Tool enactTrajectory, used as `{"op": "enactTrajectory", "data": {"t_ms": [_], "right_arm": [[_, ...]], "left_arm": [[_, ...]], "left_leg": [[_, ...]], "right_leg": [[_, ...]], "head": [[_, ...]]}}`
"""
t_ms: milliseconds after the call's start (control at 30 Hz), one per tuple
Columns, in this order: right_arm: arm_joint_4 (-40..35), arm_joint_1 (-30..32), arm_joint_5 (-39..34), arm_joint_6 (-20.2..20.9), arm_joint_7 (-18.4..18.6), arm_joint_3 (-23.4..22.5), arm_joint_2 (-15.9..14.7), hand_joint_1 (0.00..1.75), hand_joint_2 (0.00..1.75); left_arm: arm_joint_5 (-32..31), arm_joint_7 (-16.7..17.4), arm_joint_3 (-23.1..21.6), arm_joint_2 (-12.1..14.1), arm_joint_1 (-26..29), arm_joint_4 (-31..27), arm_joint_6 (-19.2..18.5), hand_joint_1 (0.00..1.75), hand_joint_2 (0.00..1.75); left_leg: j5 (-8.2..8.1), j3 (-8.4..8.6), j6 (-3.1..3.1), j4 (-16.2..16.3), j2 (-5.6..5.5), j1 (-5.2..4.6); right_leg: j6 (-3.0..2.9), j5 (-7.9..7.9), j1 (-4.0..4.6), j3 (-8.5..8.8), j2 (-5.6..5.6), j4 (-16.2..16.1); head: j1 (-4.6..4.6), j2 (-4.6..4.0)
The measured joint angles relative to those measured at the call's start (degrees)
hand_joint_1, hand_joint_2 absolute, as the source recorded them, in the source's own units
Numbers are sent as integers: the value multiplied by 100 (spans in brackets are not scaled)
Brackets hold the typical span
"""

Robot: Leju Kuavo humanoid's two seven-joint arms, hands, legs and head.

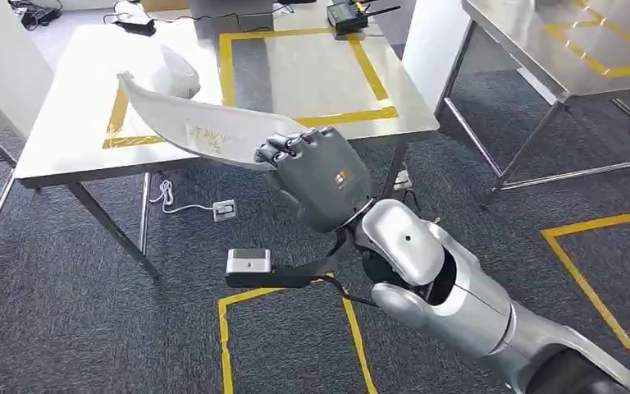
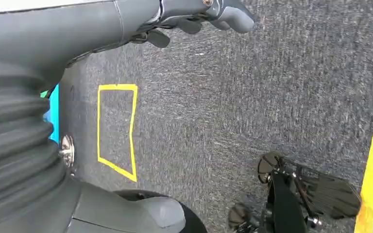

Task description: Take the parts from the cabinet and place them on the table.

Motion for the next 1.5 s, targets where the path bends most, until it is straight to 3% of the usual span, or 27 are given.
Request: {"op": "enactTrajectory", "data": {"t_ms": [33, 67, 133, 167, 233, 267, 300, 500, 733, 1367, 1400, 1467, 1500], "right_arm": [[0, 11, 2, 0, 2, 0, -2, 175, 175], [0, 11, 0, 0, 2, 0, -2, 175, 175], [-2, 7, 0, -30, 4, 0, -2, 175, 175], [-4, 7, 7, -72, 22, -4, -2, 175, 175], [-37, 15, 26, -171, 70, -11, 15, 175, 175], [-46, 17, 42, -212, 88, -22, 20, 175, 175], [-48, 26, 57, -243, 109, -37, 33, 175, 175], [-48, 49, 94, -291, 116, -140, 118, 175, 175], [-48, 47, 120, -350, 81, -212, 138, 175, 175], [-2, -45, 37, -470, -78, -267, 136, 175, 175], [11, -45, 18, -487, -105, -267, 136, 175, 175], [39, -63, -13, -525, -142, -267, 138, 175, 175], [50, -77, -28, -529, -144, -267, 138, 175, 175]], "left_arm": [[0, 2, 2, 7, 7, 2, 0, 0, 175], [0, 4, 4, 11, 12, 0, 0, 0, 175], [0, 6, 4, 11, 5, 0, 0, 0, 175], [0, 7, 4, 9, 7, 2, 0, 0, 175], [0, 7, 7, 11, 13, 0, 0, 0, 175], [0, 13, 9, 24, 24, 0, 0, 0, 175], [-2, 26, 13, 24, 29, 2, 0, 0, 175], [-37, 85, 39, 26, 15, 2, 0, 0, 175], [-63, 166, 39, 42, 13, 2, 0, 0, 175], [-116, 147, 39, 52, -18, 2, 0, 0, 175], [-116, 138, 39, 61, -22, 0, 0, 0, 175], [-114, 116, 42, 63, -24, 0, 0, 0, 175], [-114, 109, 42, 41, -24, 2, 0, 0, 175]], "left_leg": [[3, -1, -2, 1, -45, 0], [7, -1, -9, 4, -102, 0], [17, 3, -27, 15, -179, 0], [24, -2, -38, 15, -200, 0], [51, -31, -119, 18, -260, -21], [1, -36, -82, 25, -246, -41], [33, -31, -85, 14, -240, -28], [91, 6, -182, -80, -233, -19], [103, 6, -207, -93, -234, -16], [98, -3, -201, -77, -234, -24], [74, -15, -140, -39, -232, -53], [77, 3, -74, -102, -218, -65], [176, 88, -54, -249, -203, 17]], "right_leg": [[-7, 74, -1, -20, 1, 17], [-23, 271, -5, 88, 11, -227], [-75, 786, -10, 572, 92, -1215], [-109, 846, -9, 748, 155, -1622], [-127, 842, 17, 754, 154, -1695], [-103, 859, 9, 751, 154, -1715], [-110, 861, 19, 751, 158, -1716], [-184, 884, 28, 734, 162, -1713], [-197, 883, 30, 727, 162, -1709], [-192, 886, 17, 729, 163, -1711], [-152, 904, -5, 733, 162, -1737], [-125, 917, -21, 751, 163, -1787], [-117, 912, 16, 767, 152, -1775]], "head": [[0, 0], [2, 0], [2, 0], [7, 0], [2, 0], [4, 0], [0, 0], [2, 0], [2, 0], [2, 0], [2, 0], [0, 0], [4, 0]]}}
